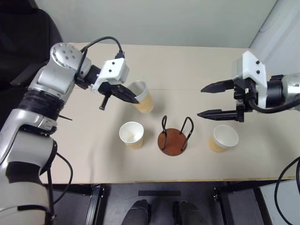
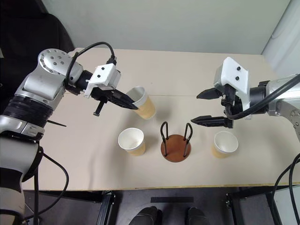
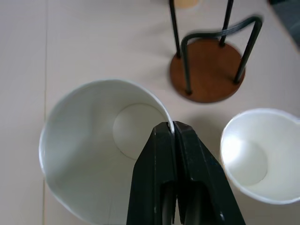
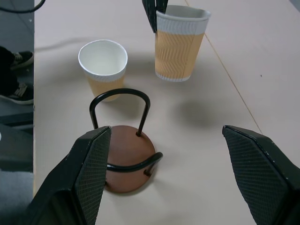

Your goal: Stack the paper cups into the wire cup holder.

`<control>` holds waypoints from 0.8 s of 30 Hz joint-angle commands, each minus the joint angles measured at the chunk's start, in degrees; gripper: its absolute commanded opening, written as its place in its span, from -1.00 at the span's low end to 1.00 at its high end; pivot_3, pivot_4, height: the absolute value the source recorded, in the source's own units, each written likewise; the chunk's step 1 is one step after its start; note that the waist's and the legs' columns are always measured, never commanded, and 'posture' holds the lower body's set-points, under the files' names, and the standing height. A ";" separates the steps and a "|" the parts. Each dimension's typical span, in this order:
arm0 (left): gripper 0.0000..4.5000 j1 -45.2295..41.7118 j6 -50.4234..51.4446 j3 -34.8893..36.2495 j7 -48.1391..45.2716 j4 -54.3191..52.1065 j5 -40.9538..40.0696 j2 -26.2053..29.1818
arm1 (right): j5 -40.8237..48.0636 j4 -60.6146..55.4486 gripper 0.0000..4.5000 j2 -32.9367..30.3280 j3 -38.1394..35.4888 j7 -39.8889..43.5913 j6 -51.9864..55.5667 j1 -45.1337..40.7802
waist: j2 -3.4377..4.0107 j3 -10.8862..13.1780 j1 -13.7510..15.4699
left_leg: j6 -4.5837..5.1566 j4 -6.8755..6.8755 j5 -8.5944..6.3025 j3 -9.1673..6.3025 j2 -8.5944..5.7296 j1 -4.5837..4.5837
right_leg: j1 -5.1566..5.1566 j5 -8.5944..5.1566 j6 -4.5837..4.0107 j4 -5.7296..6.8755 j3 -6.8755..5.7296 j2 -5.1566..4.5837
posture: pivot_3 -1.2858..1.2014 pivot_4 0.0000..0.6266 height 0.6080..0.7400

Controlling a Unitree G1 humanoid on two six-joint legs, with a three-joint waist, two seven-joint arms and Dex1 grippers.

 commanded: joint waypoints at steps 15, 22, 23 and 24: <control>-0.97 -9.91 3.52 -4.62 -1.86 -4.07 -11.68 -2.49 | 1.65 -1.60 0.72 -11.98 -11.76 3.17 1.07 7.35 | 0.00 0.00 -0.03 | 0.00 -0.08 0.00 0.02 -0.01 0.01 | 0.02 -0.01 0.02 -0.02 0.02 -0.03 | 0.03 -0.52 1.00; -0.97 -11.59 2.56 -7.15 -1.86 -3.13 -13.15 -5.43 | 2.75 -3.20 0.72 -12.29 -13.74 1.88 2.25 8.98 | 0.02 0.02 -0.08 | 0.00 -0.08 0.00 0.05 -0.02 0.05 | 0.04 -0.01 0.04 0.00 0.02 -0.01 | 0.03 -0.52 1.00; -0.97 -11.73 2.53 -7.38 -1.86 -3.17 -13.41 -5.74 | 2.81 -3.27 0.72 -12.41 -13.92 1.79 2.39 9.13 | 0.02 0.01 -0.12 | 0.00 -0.07 0.00 0.04 -0.01 0.05 | 0.05 -0.01 0.05 0.00 0.04 -0.02 | 0.03 -0.52 1.00; -0.97 -11.87 2.53 -7.54 -1.86 -3.18 -13.62 -6.01 | 2.87 -3.29 0.72 -12.53 -14.07 1.76 2.45 9.24 | 0.02 0.01 -0.10 | 0.00 -0.09 0.00 0.08 -0.02 0.05 | 0.05 -0.01 0.05 -0.01 0.02 0.00 | 0.03 -0.52 1.00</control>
